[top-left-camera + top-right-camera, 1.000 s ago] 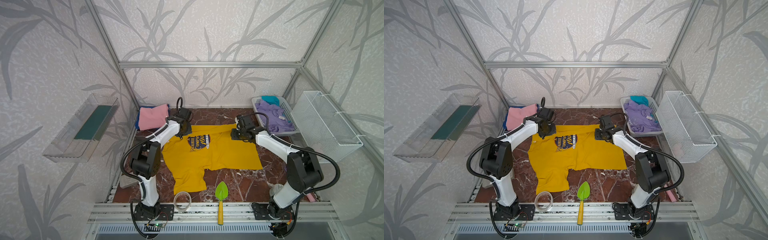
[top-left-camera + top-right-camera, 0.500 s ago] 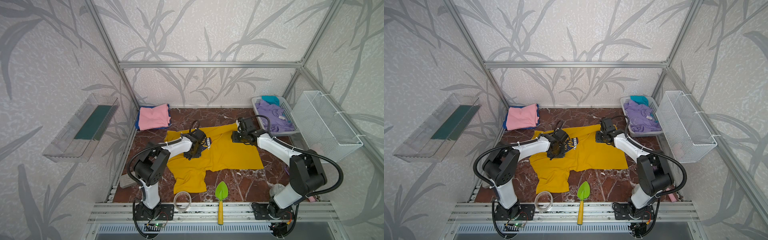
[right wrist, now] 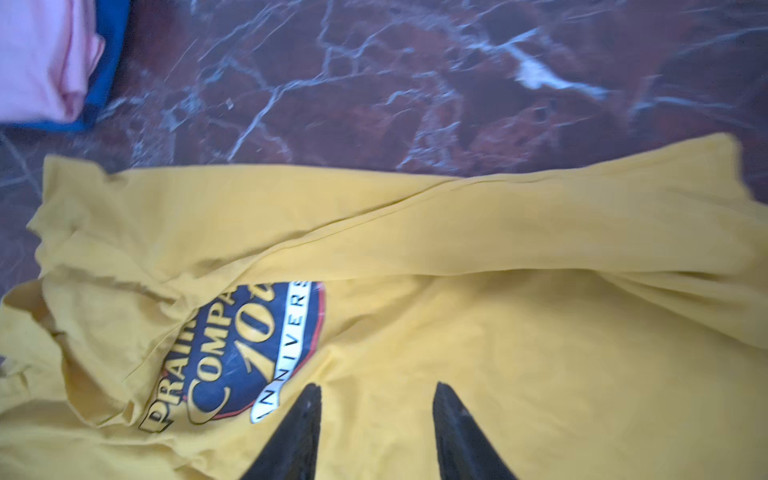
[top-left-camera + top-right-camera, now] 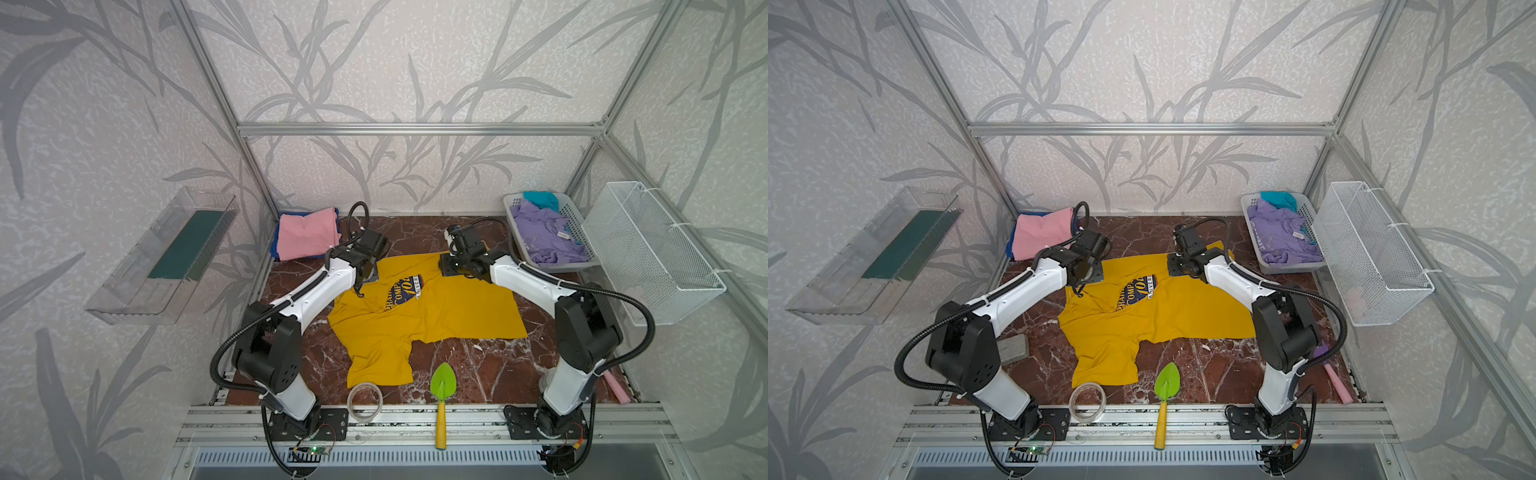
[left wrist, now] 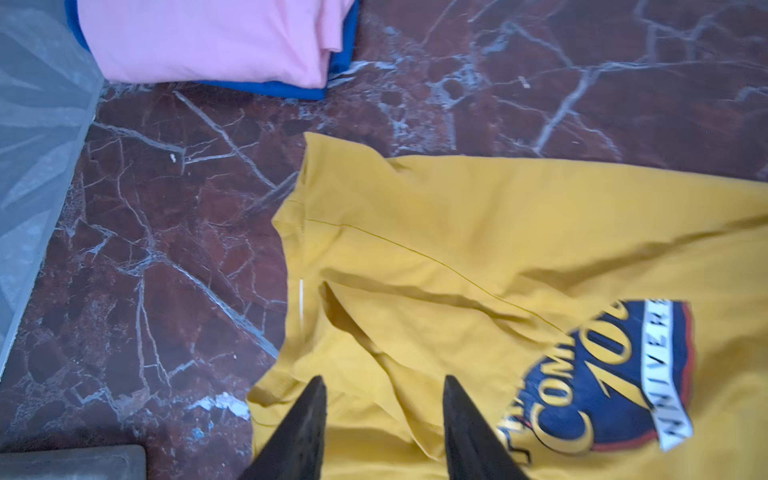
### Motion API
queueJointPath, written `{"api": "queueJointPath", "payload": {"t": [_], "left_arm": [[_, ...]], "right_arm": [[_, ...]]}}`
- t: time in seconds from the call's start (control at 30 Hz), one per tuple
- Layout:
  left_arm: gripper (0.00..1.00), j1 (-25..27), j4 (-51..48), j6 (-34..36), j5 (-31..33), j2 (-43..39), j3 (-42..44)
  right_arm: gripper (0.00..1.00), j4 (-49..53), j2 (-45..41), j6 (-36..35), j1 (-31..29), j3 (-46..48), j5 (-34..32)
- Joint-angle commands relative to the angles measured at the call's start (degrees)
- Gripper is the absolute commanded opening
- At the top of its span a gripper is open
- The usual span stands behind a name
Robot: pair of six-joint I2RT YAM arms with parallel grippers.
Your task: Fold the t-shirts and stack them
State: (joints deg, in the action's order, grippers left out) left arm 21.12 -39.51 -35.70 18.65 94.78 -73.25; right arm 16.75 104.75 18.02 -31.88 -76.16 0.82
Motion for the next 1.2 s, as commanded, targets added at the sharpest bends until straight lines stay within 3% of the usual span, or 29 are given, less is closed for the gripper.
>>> {"api": "queueJointPath", "payload": {"t": [0.0,0.23,0.37,0.63,0.8,0.9,0.93,1.03,1.17], "left_arm": [[0.43,-5.74,2.74,-1.05,-8.96,1.84,3.07],[0.5,-6.68,5.69,-0.77,-13.42,2.69,6.13],[0.46,-7.2,6.81,-0.69,-15.25,3.37,8.26],[0.25,-8.29,7.68,-0.33,-16.46,2.45,12.98],[0.02,-8.47,7.27,-0.51,-17.43,0.09,16.03],[0.0,-8.47,7.45,-1.06,-18.07,-1.78,18.48],[0.0,-8.47,7.52,-1.22,-18.21,-2.57,19.38],[0.0,-8.46,7.28,-1.56,-18.15,-4.71,21.68],[0.0,-8.5,5.83,-1.39,-16.95,-7.84,24.06]], "right_arm": [[0.46,-1.71,4.56,-1.79,-6.11,-2.14,3.47],[0.51,-3.38,13.05,-0.94,-14.01,-8.12,9.33],[0.53,-4.2,15.74,0.26,-15.61,-10.71,11.31],[0.53,-1.25,21.36,3.66,-16.63,-17.06,5.42],[0.52,-0.44,24.21,5.64,-16.85,-20.34,4.11],[0.52,0.83,25.54,5.23,-17.58,-22.36,3.38],[0.5,1.26,25.89,5.17,-17.76,-22.83,2.78],[0.27,1.7,26.19,5.42,-18.13,-22.95,-0.08],[0.13,0.29,24.24,5.18,-17.27,-21.02,-1.94]]}}
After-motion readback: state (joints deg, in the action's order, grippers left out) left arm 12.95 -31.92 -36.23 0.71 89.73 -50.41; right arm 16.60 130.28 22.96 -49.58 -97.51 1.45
